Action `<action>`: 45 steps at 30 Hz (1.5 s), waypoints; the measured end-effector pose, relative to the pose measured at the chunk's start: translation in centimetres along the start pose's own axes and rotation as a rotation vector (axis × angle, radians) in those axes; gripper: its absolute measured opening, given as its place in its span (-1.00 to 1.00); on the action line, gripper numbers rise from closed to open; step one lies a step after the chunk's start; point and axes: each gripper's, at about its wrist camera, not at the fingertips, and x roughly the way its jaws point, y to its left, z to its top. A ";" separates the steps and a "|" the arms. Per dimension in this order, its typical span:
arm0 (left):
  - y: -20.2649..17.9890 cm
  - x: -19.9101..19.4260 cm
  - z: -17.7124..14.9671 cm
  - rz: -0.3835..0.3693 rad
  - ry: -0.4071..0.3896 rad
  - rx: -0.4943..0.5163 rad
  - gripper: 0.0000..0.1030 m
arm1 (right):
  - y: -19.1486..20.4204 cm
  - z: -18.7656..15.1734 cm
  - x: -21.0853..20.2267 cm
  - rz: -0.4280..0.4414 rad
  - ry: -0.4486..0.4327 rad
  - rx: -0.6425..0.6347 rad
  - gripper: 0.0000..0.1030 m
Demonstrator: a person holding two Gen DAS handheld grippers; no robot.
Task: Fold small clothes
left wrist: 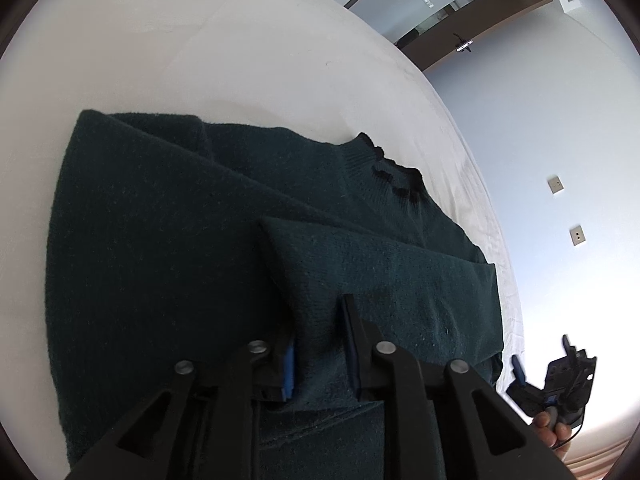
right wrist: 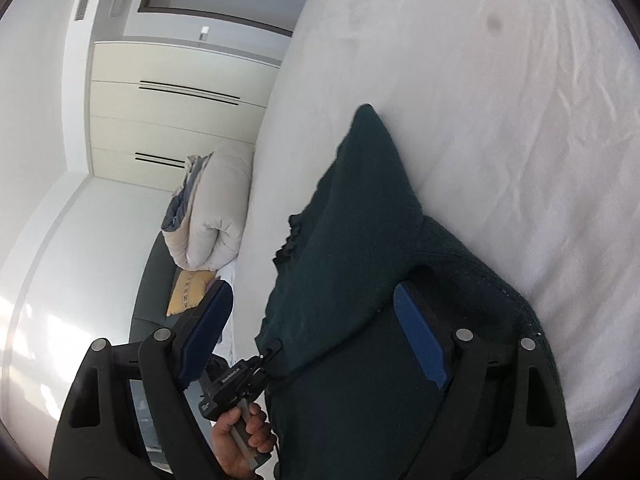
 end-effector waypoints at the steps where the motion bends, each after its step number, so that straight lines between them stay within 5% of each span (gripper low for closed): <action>1: -0.3 -0.4 0.0 0.013 -0.003 0.006 -0.26 | 0.6 0.3 -0.5 0.007 -0.014 -0.015 0.61; 4: -1.7 -1.6 0.0 0.092 -0.037 0.044 0.48 | 2.1 2.0 -0.8 0.022 -0.024 -0.055 0.61; 7: -3.4 -3.3 -0.1 0.355 -0.112 0.120 0.72 | 2.5 4.2 0.5 0.011 0.007 -0.067 0.61; 9: -4.0 -4.1 -0.2 0.385 -0.157 0.136 0.72 | 2.5 5.5 2.1 0.001 0.037 -0.066 0.61; 12: -6.3 -4.0 -0.6 0.344 -0.219 0.229 0.72 | 2.3 7.4 4.7 -0.007 0.068 -0.072 0.61; 15: -8.5 -1.4 -1.0 0.347 -0.197 0.342 0.72 | 1.6 9.3 7.6 -0.019 0.089 -0.057 0.61; 19: -6.0 3.3 -1.2 0.358 -0.066 0.282 0.62 | -0.3 10.3 10.3 -0.048 0.149 -0.015 0.60; 21: -5.8 3.4 -1.8 0.354 -0.124 0.323 0.67 | -0.4 9.3 10.0 -0.037 0.165 -0.051 0.60; 26: -5.8 3.7 -1.6 0.357 -0.123 0.329 0.67 | -0.9 6.3 7.7 -0.025 0.231 -0.085 0.61; 36: -2.5 -3.3 -5.1 0.324 -0.116 0.263 0.66 | -2.8 3.9 4.0 -0.065 0.210 -0.110 0.53; 40: 1.8 -7.5 -9.0 0.290 -0.101 0.128 0.70 | -0.5 2.2 -0.3 -0.082 0.139 -0.148 0.53; 42: 3.0 -10.0 -11.9 0.233 -0.110 0.128 0.73 | 1.0 -0.1 -3.0 -0.099 0.117 -0.225 0.53; 45: 4.1 -12.7 -16.3 0.260 -0.107 0.122 0.79 | 1.5 -4.2 -6.0 -0.159 0.136 -0.303 0.53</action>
